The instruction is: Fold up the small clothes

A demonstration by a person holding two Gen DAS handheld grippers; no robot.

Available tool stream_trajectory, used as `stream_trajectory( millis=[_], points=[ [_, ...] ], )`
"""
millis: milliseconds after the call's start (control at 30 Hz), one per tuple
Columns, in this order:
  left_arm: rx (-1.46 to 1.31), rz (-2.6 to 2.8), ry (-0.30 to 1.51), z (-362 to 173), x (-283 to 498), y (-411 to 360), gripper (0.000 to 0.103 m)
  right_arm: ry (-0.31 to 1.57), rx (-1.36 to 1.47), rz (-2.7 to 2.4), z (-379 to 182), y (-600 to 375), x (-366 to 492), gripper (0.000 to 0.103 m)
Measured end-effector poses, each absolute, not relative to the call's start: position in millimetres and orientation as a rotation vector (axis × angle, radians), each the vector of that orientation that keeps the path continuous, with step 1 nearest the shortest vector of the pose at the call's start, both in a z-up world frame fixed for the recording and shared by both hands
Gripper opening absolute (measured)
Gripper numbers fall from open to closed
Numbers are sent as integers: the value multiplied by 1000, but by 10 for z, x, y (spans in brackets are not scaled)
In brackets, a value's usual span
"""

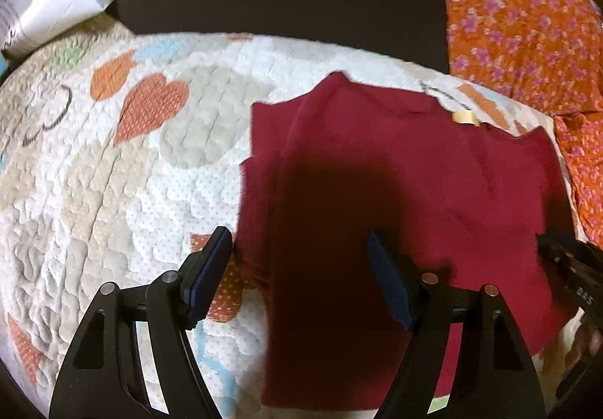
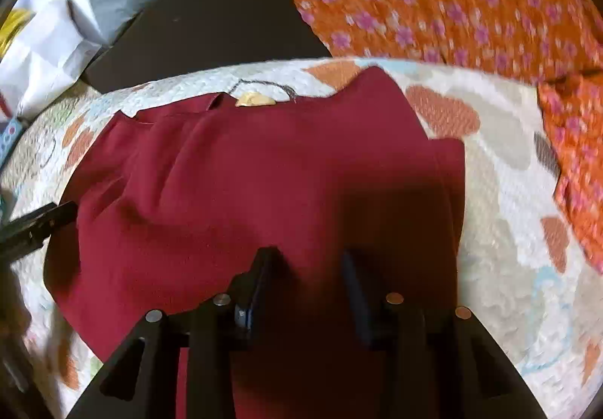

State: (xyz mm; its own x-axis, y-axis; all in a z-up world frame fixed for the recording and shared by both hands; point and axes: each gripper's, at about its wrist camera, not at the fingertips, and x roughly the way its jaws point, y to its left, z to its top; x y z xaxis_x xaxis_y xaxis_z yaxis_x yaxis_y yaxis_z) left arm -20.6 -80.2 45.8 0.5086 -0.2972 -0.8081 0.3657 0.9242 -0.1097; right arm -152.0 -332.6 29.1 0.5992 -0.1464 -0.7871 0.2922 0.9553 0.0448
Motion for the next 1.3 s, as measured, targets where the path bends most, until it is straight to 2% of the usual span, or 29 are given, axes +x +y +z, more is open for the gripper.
stream_trajectory(
  millis=[100, 233, 500, 567, 700, 767, 933, 1000, 1100, 1300],
  points=[
    [27, -376, 981, 457, -107, -657, 74, 910, 176, -250, 358, -3289, -1482, 38],
    [-65, -328, 978, 513, -1, -417, 74, 840, 267, -146, 546, -3205, -1397, 39],
    [-119, -337, 1010, 494, 43, -278, 74, 797, 279, 49, 739, -2731, -746, 39],
    [-123, -353, 1021, 474, 54, -271, 74, 786, 268, 102, 769, -2616, -519, 43],
    [-129, -377, 1038, 466, 75, -258, 74, 805, 209, 229, 780, -2402, -38, 44],
    [-127, -393, 1044, 475, 87, -264, 74, 811, 121, 261, 743, -2253, 166, 50],
    [-82, -408, 1042, 481, 93, -300, 74, 891, -53, 284, 488, -1947, 544, 50],
    [-75, -410, 1047, 466, 112, -319, 74, 913, -68, 286, 368, -1899, 621, 44],
    [-86, -416, 1053, 447, 136, -310, 74, 886, -110, 251, 349, -1872, 615, 6],
    [-111, -413, 1039, 449, 177, -294, 74, 759, -61, 250, 665, -1869, 583, 6]
  ],
)
